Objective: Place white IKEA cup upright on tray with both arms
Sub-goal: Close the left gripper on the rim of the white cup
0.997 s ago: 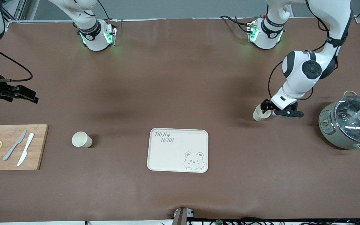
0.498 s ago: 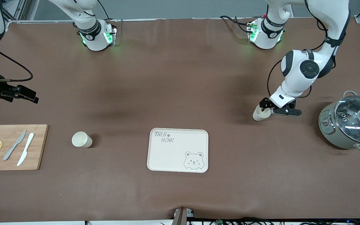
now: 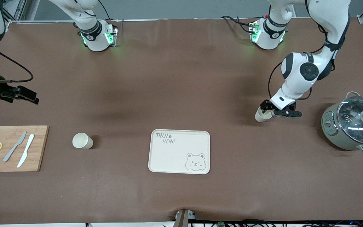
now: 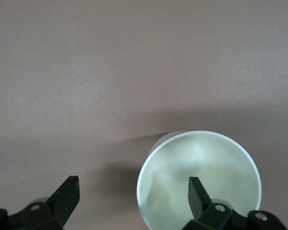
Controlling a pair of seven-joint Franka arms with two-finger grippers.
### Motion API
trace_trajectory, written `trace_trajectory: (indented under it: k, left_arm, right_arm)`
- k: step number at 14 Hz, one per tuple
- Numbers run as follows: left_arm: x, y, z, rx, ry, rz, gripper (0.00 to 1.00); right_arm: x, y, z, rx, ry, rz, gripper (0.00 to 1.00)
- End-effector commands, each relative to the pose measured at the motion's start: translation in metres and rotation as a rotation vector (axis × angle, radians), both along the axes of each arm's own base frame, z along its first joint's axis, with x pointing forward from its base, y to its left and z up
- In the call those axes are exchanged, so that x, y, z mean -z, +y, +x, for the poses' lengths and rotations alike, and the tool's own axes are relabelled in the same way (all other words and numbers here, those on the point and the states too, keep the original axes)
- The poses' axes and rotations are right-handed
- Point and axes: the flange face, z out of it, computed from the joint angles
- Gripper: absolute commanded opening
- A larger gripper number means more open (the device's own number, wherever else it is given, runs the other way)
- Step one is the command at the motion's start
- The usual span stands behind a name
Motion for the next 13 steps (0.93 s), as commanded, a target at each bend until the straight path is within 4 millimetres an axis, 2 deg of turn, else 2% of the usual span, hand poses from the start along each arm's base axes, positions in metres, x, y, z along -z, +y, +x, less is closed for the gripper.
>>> trace_trajectory:
  k: [1,2,4,5,6,13]
  left_arm:
    - [-0.0018,0.0011,0.0007,0.018,-0.018,0.007,1.0]
    - [-0.0018,0.0011,0.0007,0.018,-0.018,0.007,1.0]
    - [-0.0033,0.0003,0.0009,0.017,-0.021,0.006,0.67]
    - [-0.0048,0.0003,0.0013,0.003,-0.024,0.004,0.38]
    - [-0.0056,0.001,0.0016,-0.003,-0.025,0.003,0.0]
    - [-0.0073,0.0,0.0034,-0.003,-0.031,0.002,0.0]
  right_arm:
    - [-0.0015,-0.0018,-0.0057,0.0,-0.008,0.004,1.0]
    - [-0.0015,-0.0025,-0.0057,0.002,-0.008,0.005,1.0]
    - [-0.0015,-0.0025,-0.0057,0.002,-0.008,0.005,1.0]
    - [-0.0014,-0.0018,-0.0059,0.0,-0.006,0.004,1.0]
    - [-0.0014,-0.0018,-0.0059,0.0,-0.006,0.004,1.0]
    - [-0.0008,-0.0016,-0.0064,0.0,-0.004,0.004,1.0]
